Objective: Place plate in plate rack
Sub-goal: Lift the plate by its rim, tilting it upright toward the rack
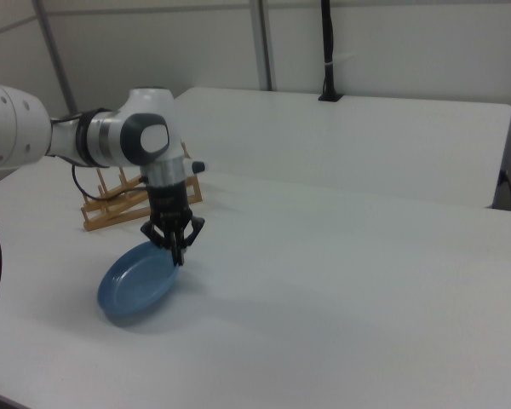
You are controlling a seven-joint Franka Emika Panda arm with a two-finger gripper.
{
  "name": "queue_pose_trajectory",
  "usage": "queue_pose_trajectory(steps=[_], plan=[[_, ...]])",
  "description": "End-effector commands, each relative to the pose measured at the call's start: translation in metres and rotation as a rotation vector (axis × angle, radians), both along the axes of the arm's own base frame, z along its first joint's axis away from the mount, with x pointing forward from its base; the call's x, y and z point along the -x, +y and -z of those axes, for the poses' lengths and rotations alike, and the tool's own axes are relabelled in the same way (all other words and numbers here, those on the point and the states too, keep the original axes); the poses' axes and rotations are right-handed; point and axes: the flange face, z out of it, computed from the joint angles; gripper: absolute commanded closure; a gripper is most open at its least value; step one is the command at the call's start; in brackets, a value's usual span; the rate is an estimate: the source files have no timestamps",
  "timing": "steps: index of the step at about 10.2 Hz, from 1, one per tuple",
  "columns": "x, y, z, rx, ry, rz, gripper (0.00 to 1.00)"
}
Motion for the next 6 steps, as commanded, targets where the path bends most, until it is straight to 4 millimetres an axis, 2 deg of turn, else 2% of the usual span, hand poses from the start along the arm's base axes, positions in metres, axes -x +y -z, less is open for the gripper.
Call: queue_pose_trajectory(steps=[1, 3, 4, 5, 6], plan=[[-0.022, 0.004, -0.092, -0.002, -0.134, 0.027, 1.00], [-0.038, 0.015, -0.159, -0.006, -0.294, 0.153, 1.00], [-0.042, 0.021, -0.186, -0.007, -0.365, 0.224, 1.00], [-0.044, 0.059, -0.205, -0.024, -0.450, 0.255, 1.00], [-0.047, 0.078, -0.216, -0.047, -0.535, 0.338, 1.00]])
